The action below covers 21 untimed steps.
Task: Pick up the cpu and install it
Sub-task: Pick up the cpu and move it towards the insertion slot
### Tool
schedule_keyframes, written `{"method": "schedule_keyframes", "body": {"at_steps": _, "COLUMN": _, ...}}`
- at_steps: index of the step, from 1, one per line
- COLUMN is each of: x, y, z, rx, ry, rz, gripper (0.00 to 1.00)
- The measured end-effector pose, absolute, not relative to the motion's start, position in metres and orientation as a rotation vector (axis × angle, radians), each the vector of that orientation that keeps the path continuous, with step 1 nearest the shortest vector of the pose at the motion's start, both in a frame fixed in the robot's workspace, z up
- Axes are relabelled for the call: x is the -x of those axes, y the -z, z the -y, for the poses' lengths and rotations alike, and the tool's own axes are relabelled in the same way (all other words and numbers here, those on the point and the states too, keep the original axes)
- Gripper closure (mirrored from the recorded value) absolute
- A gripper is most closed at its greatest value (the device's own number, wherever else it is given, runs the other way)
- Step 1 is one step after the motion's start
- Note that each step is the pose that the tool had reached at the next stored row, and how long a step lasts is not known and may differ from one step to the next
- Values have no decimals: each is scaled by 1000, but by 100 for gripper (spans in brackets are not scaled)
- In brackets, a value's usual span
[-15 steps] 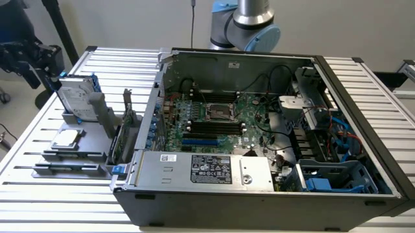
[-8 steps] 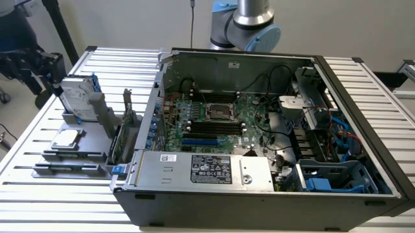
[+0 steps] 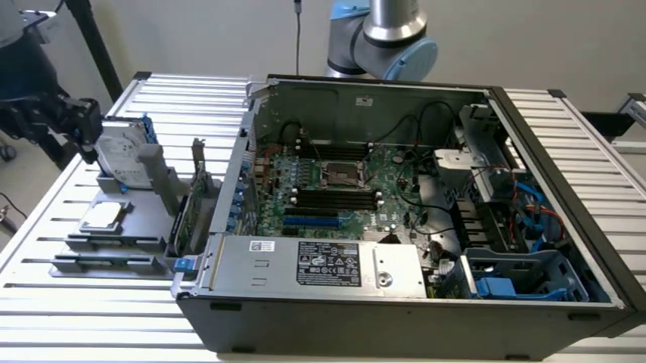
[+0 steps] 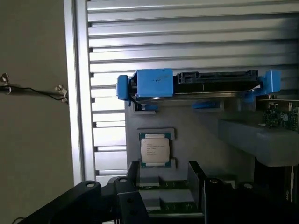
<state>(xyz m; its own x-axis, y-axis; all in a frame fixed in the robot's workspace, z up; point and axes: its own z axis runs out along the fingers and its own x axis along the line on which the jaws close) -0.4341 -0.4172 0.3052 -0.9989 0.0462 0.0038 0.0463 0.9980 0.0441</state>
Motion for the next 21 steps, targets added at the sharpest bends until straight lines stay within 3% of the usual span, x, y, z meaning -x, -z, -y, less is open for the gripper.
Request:
{"method": "schedule_keyframes", "body": {"at_steps": 7, "x": 434, "y": -292, "z": 419, "rx": 47, "ry": 69, "rz": 3137, "gripper": 44}}
{"method": "schedule_keyframes", "body": {"at_steps": 8, "x": 434, "y": -291, "z": 419, "rx": 45, "ry": 69, "rz": 3137, "gripper": 38}}
{"method": "schedule_keyframes", "body": {"at_steps": 21, "x": 433, "y": -267, "z": 422, "rx": 22, "ry": 69, "rz": 3137, "gripper": 38}}
